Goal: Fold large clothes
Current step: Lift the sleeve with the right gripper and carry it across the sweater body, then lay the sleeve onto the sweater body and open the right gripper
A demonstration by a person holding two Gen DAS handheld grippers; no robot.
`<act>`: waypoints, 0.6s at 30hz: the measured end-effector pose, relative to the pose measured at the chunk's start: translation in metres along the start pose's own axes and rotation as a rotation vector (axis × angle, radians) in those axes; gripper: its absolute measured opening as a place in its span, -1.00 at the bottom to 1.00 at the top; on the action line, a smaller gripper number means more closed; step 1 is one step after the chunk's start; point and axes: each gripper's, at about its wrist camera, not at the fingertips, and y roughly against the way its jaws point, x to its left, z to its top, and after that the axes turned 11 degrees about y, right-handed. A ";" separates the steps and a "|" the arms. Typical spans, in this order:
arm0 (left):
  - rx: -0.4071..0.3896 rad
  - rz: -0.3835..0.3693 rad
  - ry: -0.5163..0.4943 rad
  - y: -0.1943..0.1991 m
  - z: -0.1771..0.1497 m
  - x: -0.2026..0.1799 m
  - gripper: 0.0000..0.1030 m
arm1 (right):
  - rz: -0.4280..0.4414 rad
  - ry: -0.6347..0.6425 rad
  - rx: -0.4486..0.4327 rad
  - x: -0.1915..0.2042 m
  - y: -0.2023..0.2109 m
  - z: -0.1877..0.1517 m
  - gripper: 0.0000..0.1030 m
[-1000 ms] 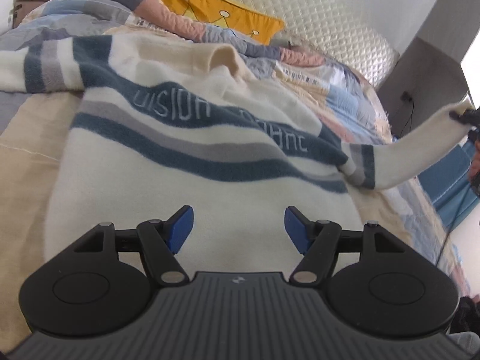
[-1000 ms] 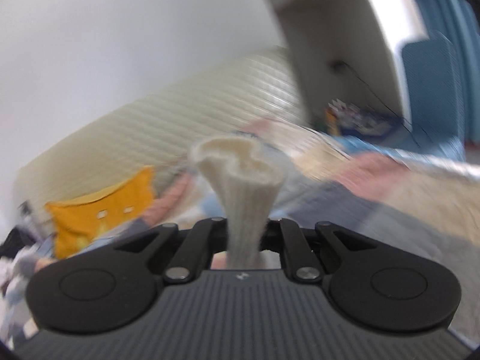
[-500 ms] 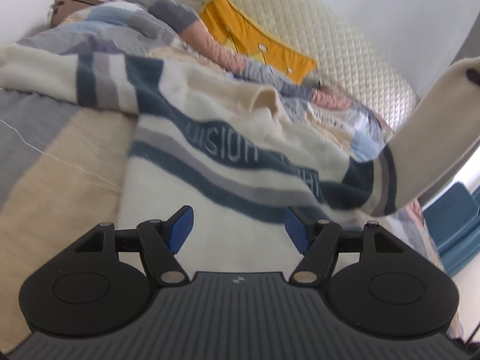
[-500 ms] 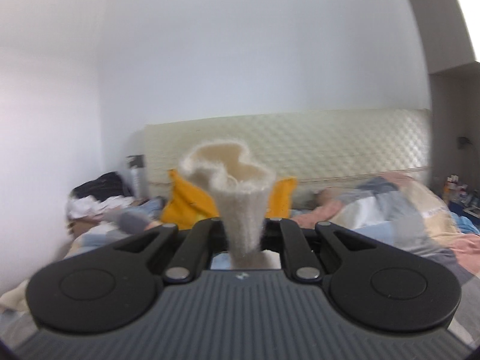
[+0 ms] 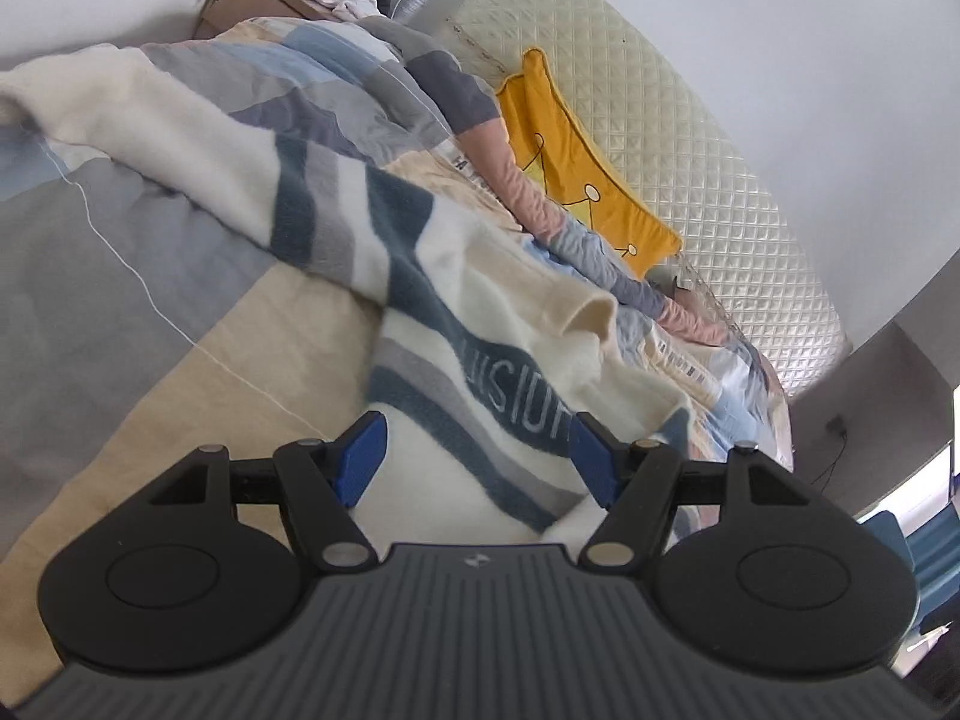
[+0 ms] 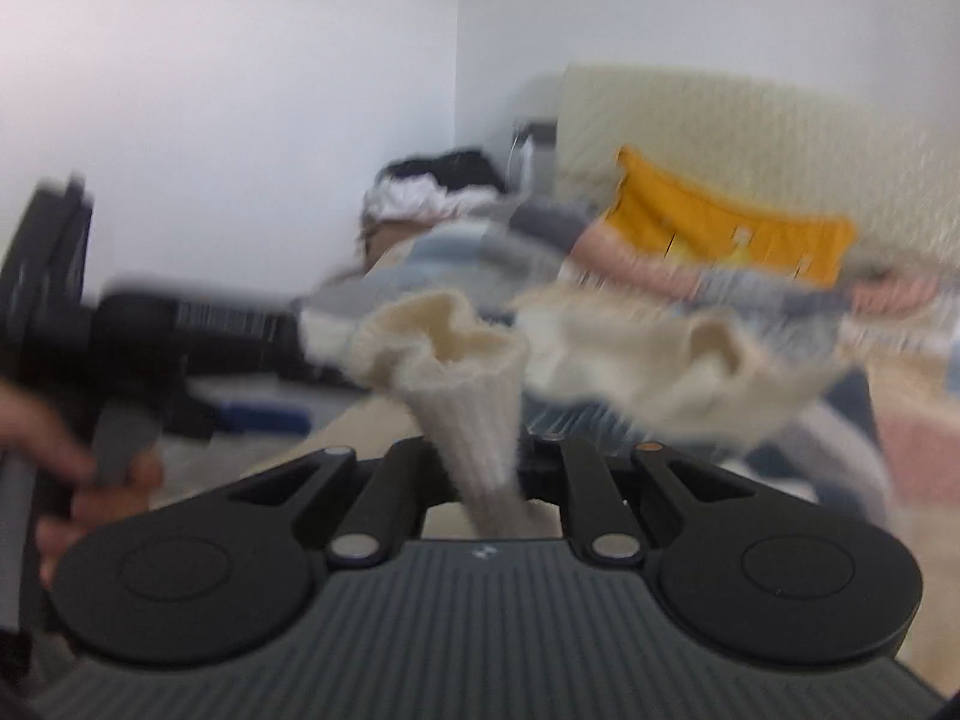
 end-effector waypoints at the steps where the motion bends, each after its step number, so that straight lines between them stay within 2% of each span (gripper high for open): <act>1: 0.003 0.001 -0.006 0.000 -0.001 0.000 0.40 | 0.017 -0.009 0.023 0.006 -0.007 -0.012 -0.77; 5: 0.049 -0.016 -0.035 -0.010 -0.011 -0.004 0.40 | 0.073 -0.084 0.112 0.012 -0.022 -0.052 -0.77; 7: 0.071 -0.021 -0.055 -0.016 -0.017 -0.008 0.40 | 0.094 -0.125 0.134 0.010 -0.022 -0.059 -0.73; 8: 0.080 -0.025 -0.066 -0.018 -0.019 -0.010 0.40 | 0.101 -0.132 0.146 0.010 -0.020 -0.059 -0.67; 10: 0.093 -0.031 -0.088 -0.021 -0.025 -0.015 0.40 | 0.104 -0.120 0.165 0.014 -0.014 -0.056 -0.26; 12: 0.103 -0.035 -0.121 -0.022 -0.030 -0.020 0.40 | 0.114 -0.097 0.180 0.012 -0.008 -0.051 0.00; 18: 0.141 -0.054 -0.209 -0.022 -0.051 -0.035 0.40 | 0.173 -0.064 0.179 0.002 0.037 -0.050 0.04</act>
